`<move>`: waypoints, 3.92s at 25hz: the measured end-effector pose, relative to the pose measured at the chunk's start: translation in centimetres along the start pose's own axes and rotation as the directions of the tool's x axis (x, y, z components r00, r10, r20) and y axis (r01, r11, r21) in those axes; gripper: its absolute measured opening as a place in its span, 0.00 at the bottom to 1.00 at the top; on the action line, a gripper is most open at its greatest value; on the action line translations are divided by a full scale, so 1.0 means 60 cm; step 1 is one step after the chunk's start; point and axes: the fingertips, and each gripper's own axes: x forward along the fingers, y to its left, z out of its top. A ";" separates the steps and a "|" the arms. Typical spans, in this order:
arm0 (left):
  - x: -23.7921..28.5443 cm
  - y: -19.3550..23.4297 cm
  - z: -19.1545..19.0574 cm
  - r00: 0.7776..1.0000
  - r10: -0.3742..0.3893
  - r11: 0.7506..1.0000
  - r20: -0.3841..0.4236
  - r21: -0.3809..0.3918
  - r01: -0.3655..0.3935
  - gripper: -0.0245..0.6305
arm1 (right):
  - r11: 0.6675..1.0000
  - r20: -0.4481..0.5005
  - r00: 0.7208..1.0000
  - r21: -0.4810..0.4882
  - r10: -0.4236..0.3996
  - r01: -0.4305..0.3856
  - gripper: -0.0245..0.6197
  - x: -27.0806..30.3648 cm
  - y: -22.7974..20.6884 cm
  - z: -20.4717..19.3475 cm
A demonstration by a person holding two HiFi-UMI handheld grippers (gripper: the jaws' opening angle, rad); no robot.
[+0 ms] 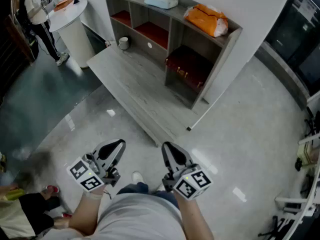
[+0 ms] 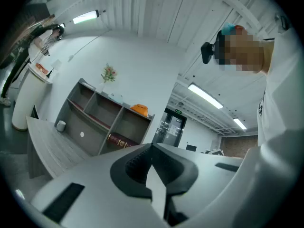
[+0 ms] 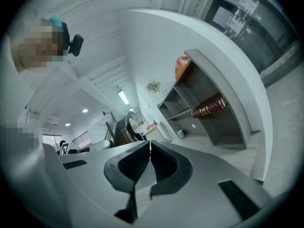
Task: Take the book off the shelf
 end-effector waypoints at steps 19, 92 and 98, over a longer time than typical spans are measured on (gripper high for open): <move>-0.054 0.116 0.051 0.991 -0.128 0.990 -0.027 -0.059 0.127 0.06 | 0.995 0.089 0.991 -0.019 -0.097 0.099 0.08 0.119 0.048 -0.009; 0.205 0.347 0.011 0.941 0.292 0.934 -0.172 -0.162 -0.319 0.06 | 0.645 0.297 0.923 0.761 -0.244 -0.074 0.50 0.531 -0.477 0.170; 0.209 0.349 0.010 0.942 0.293 0.934 -0.167 -0.162 -0.319 0.06 | 0.561 0.299 0.913 0.822 -0.278 -0.099 0.49 0.541 -0.487 0.165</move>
